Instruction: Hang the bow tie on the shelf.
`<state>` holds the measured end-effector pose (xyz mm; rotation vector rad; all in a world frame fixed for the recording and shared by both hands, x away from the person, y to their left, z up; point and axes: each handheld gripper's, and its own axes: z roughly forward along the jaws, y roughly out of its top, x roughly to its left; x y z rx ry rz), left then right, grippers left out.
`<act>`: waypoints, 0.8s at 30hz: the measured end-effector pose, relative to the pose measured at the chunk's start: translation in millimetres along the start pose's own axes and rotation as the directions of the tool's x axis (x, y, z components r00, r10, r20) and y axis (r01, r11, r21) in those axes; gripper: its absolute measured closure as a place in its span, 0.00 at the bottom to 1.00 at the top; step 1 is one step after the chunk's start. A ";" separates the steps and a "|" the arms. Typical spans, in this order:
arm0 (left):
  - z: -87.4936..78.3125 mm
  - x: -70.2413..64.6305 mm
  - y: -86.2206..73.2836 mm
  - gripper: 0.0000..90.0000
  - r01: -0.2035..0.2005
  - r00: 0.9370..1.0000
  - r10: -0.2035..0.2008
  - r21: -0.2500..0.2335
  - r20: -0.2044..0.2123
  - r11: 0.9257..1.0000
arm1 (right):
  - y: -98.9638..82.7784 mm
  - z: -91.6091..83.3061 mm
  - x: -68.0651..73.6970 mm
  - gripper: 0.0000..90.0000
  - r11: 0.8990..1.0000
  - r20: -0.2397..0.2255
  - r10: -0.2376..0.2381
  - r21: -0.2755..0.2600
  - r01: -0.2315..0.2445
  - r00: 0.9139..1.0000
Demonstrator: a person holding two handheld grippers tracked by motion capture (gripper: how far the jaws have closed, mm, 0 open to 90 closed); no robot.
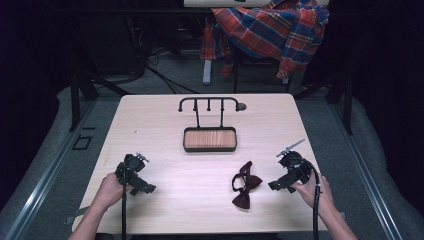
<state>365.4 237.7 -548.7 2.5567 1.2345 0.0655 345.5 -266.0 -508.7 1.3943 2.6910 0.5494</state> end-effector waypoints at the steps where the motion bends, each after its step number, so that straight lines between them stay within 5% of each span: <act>1: 0.0 0.0 0.0 0.00 0.000 1.000 0.000 0.000 0.000 1.000 | 0.0 0.0 0.0 0.00 1.000 0.000 0.000 0.000 0.000 1.000; 17: 0.8 2.9 -0.1 0.00 0.017 1.000 -0.017 -0.004 0.007 1.000 | 20.7 16.1 11.5 0.00 0.998 -0.037 -0.056 0.006 0.056 0.998; 22: -0.5 3.7 -4.8 0.00 0.016 1.000 -0.016 -0.007 0.006 1.000 | 31.1 21.8 17.6 0.01 0.999 -0.126 -0.035 -0.025 0.032 0.991; 24: -1.7 4.7 -6.5 0.00 0.019 1.000 -0.019 -0.008 0.005 1.000 | 34.2 23.3 20.6 0.01 0.999 -0.128 -0.040 -0.026 0.037 0.991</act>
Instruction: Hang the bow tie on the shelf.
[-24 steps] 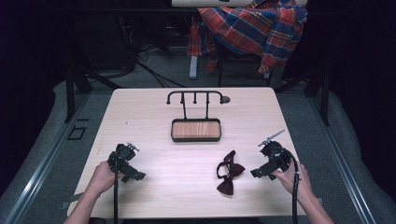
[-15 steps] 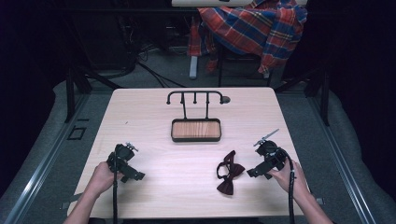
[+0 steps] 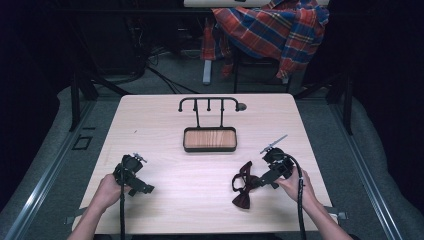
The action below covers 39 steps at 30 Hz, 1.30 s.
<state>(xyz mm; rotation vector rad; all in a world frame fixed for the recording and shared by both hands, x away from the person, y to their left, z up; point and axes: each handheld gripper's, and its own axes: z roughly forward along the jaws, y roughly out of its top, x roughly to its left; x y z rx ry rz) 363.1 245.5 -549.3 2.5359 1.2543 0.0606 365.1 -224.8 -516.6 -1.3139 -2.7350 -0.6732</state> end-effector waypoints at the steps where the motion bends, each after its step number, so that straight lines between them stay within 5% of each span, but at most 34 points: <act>1: 0.0 0.0 0.0 0.00 0.000 1.000 0.000 0.000 0.000 1.000 | 0.0 0.0 0.0 0.01 1.000 0.000 0.000 0.000 0.000 1.000; 11: -2.2 -3.9 -0.3 0.00 -0.008 1.000 0.008 -0.002 0.001 1.000 | 9.1 9.7 14.4 0.03 1.000 0.026 0.013 -0.022 -0.012 1.000; 15: -1.9 -4.5 -0.5 0.00 -0.008 1.000 0.008 -0.006 0.004 1.000 | 12.2 13.1 14.9 0.08 1.000 0.037 -0.006 0.020 0.006 0.999; 21: -2.4 -2.0 -3.9 0.00 0.003 1.000 -0.003 -0.006 0.007 1.000 | 21.9 23.2 16.3 0.27 0.998 0.088 0.001 0.058 -0.006 0.996; 22: -2.4 -2.0 -3.9 0.00 0.003 1.000 -0.003 -0.006 0.007 1.000 | 21.7 27.9 18.8 0.30 0.999 0.098 0.027 0.018 -0.029 0.995; 30: -2.7 -2.6 -2.6 0.00 -0.007 1.000 0.007 0.000 0.009 1.000 | 32.9 38.7 27.6 0.56 0.994 0.147 -0.041 0.111 0.024 0.988; 33: -2.9 -2.6 -2.6 0.00 -0.008 1.000 0.008 0.000 0.006 1.000 | 30.2 41.6 28.3 0.62 0.996 0.151 -0.017 0.089 0.003 0.988; 38: -3.8 -5.7 -1.5 0.00 -0.015 1.000 0.015 0.000 0.004 1.000 | 28.5 39.3 26.0 0.82 0.990 0.161 -0.057 0.137 0.034 0.985; 39: -3.9 -6.0 -1.5 0.00 -0.020 1.000 0.020 0.001 0.003 1.000 | 25.9 42.1 26.3 0.84 0.995 0.161 -0.030 0.103 0.013 0.987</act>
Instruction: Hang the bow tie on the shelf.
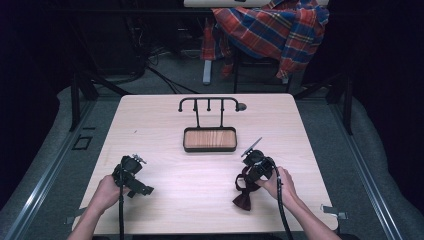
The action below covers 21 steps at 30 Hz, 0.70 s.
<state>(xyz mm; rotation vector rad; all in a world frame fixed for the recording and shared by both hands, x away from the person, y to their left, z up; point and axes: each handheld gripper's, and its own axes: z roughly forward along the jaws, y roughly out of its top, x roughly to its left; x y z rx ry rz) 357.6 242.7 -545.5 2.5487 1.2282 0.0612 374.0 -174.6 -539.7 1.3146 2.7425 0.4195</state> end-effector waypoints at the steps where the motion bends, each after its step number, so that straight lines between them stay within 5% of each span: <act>1: -0.1 -0.5 -0.2 0.00 0.000 1.000 0.000 0.001 -0.002 1.000 | 0.5 -1.7 -2.6 0.85 0.999 0.001 -0.025 0.041 0.025 1.000; 8: -0.8 1.2 -2.5 0.00 0.008 1.000 -0.008 0.000 -0.005 1.000 | 1.1 -2.4 0.9 0.94 0.999 0.022 -0.051 0.002 0.051 0.998; 9: -0.3 1.0 -2.3 0.00 0.009 1.000 -0.009 -0.001 -0.004 1.000 | 1.7 -6.5 4.1 0.97 0.995 0.037 -0.092 -0.024 0.093 0.995; 15: 0.4 0.2 -1.5 0.00 0.005 1.000 -0.005 0.007 -0.014 1.000 | 2.7 -18.5 14.1 0.98 0.980 0.077 -0.165 -0.095 0.172 0.983; 21: 1.3 1.4 -1.3 0.00 0.007 1.000 -0.007 0.009 -0.011 1.000 | 2.9 -28.9 16.7 0.98 0.970 0.097 -0.190 -0.137 0.202 0.977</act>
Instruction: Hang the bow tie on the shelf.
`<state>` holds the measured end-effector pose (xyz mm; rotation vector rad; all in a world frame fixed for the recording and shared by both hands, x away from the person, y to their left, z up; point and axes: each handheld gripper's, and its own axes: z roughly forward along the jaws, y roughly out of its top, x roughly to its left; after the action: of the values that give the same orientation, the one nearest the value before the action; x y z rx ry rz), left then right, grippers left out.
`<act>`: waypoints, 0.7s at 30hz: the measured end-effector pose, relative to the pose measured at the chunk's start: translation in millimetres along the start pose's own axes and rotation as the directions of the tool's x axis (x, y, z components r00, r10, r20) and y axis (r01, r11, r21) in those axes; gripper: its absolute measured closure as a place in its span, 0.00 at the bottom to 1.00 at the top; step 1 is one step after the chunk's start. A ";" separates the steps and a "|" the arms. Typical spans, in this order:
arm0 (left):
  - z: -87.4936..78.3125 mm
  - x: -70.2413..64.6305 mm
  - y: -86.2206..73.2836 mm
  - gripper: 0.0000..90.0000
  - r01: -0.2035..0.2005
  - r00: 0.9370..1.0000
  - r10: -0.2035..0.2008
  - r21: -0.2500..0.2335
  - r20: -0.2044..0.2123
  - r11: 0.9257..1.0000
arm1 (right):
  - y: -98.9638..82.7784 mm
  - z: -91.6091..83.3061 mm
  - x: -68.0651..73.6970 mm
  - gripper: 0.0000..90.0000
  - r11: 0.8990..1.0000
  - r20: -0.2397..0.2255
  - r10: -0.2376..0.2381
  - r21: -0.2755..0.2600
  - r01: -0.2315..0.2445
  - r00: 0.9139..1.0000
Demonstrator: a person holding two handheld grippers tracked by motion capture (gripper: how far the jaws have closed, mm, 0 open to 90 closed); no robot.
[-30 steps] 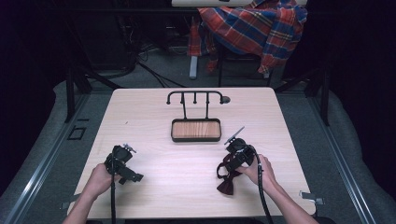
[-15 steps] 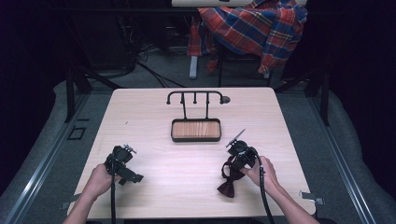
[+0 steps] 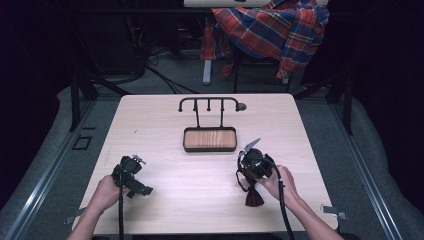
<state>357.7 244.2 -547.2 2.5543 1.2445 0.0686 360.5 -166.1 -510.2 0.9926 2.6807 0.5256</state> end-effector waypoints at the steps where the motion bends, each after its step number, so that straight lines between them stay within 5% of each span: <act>1: 0.2 -0.3 0.3 0.00 -0.001 1.000 0.001 -0.001 0.002 1.000 | 0.0 0.0 0.0 0.98 1.000 0.000 0.000 0.000 0.000 1.000; 12: 2.4 -2.2 4.5 0.00 -0.021 1.000 0.021 -0.004 0.023 1.000 | -1.1 -15.0 -4.4 0.98 0.997 0.043 0.009 -0.079 -0.006 0.999; 21: -1.6 -2.3 0.0 0.00 -0.015 1.000 0.015 -0.008 -0.006 1.000 | 2.3 -23.5 -1.2 0.98 0.994 0.071 -0.021 -0.104 0.028 0.997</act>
<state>356.1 242.8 -545.5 2.5585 1.2249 0.0836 354.8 -171.1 -487.9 0.9306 2.5718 0.6077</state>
